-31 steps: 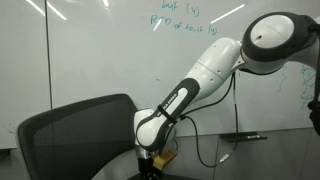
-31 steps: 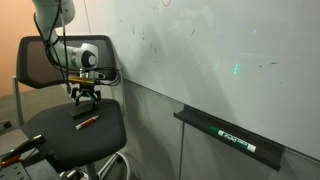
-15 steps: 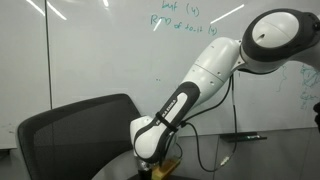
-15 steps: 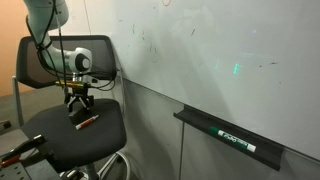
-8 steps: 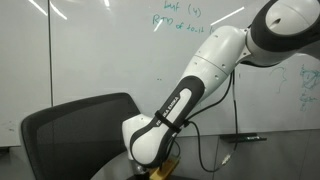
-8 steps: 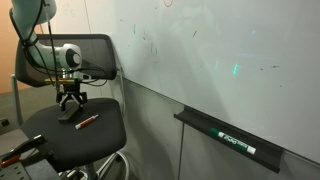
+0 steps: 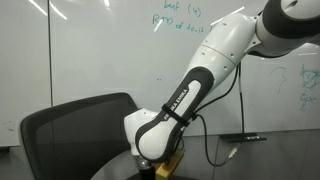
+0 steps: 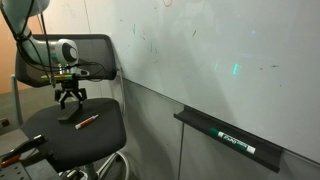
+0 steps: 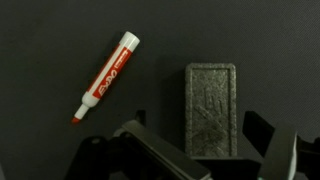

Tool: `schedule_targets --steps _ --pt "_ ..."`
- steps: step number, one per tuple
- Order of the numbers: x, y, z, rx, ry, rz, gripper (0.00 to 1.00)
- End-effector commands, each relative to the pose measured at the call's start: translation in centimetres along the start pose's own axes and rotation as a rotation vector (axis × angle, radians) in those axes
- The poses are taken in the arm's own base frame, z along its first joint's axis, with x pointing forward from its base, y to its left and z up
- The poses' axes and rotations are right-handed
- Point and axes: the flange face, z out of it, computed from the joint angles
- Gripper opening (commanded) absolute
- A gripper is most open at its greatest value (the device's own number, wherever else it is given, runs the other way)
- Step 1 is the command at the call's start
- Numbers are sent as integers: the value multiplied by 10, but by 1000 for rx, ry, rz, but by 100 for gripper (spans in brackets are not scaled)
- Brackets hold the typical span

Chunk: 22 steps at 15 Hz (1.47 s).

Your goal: Use the duster to erase some of the writings at the bottom of the whiteboard

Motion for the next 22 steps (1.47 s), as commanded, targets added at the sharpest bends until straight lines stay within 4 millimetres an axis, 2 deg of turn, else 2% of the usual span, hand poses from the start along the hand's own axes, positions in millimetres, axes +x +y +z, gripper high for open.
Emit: schedule_targets --steps 1,6,15,22 --pt "-8 -1 -4 -24 -19 -21 100" --pt "-9 -9 2 -29 -54 -80 100" --pt "-5 -7 12 -80 -91 -279 100" --pt "-6 -22 14 -88 -132 -344 100"
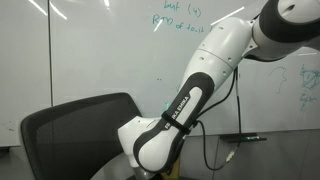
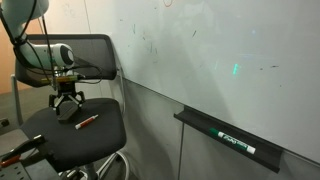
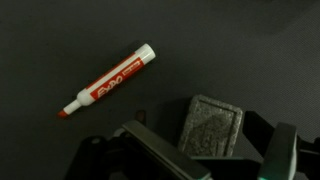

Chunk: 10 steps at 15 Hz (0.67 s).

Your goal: Use the duster to erase some of the writings at the bottom of the whiteboard

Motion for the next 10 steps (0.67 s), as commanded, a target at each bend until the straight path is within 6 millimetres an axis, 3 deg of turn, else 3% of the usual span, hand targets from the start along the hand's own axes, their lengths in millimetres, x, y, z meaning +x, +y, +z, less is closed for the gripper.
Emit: schedule_targets --steps 1,5,10 --pt "3 -7 -9 -10 -26 -37 100" --pt "6 -12 -14 6 -41 -47 100" --pt "15 -4 -24 54 -38 -65 100"
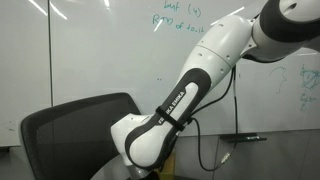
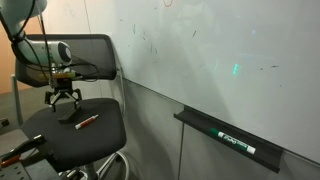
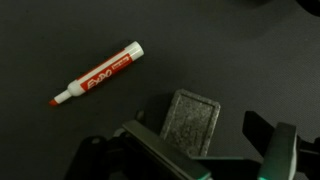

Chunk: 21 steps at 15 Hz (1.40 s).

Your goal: Use the duster to erase some of the writings at the bottom of the whiteboard

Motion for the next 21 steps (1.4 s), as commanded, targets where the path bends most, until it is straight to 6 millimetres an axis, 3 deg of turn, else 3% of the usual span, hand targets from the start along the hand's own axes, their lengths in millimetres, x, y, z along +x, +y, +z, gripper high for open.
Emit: schedule_targets --steps 1,7,20,21 --pt "9 12 -9 49 -6 -25 100" --pt "22 26 -2 107 -31 -49 100" --pt "41 16 28 137 -80 -70 100" --pt "42 16 28 138 -82 -72 78"
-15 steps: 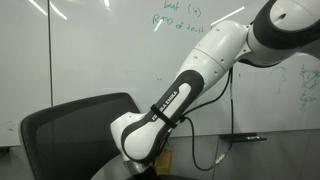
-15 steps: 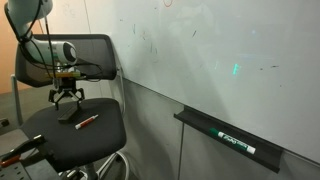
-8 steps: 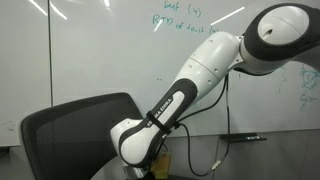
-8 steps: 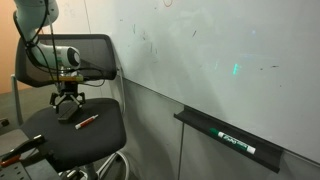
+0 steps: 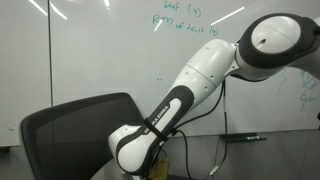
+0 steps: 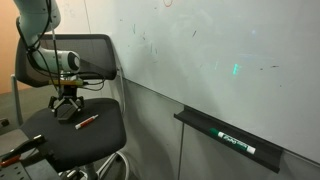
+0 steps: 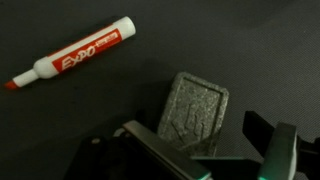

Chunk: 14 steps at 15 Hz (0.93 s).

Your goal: Use the duster to erase some of the writings at the bottom of the whiteboard

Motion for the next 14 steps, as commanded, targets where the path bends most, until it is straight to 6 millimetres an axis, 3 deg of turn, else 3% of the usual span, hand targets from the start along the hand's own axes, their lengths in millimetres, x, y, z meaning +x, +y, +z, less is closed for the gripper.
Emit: schedule_targets --steps 1,6,14 --pt "6 0 -4 15 -12 -13 74" --pt "7 0 -5 7 -7 -20 35" --pt "-8 -4 -14 -29 -4 -33 33"
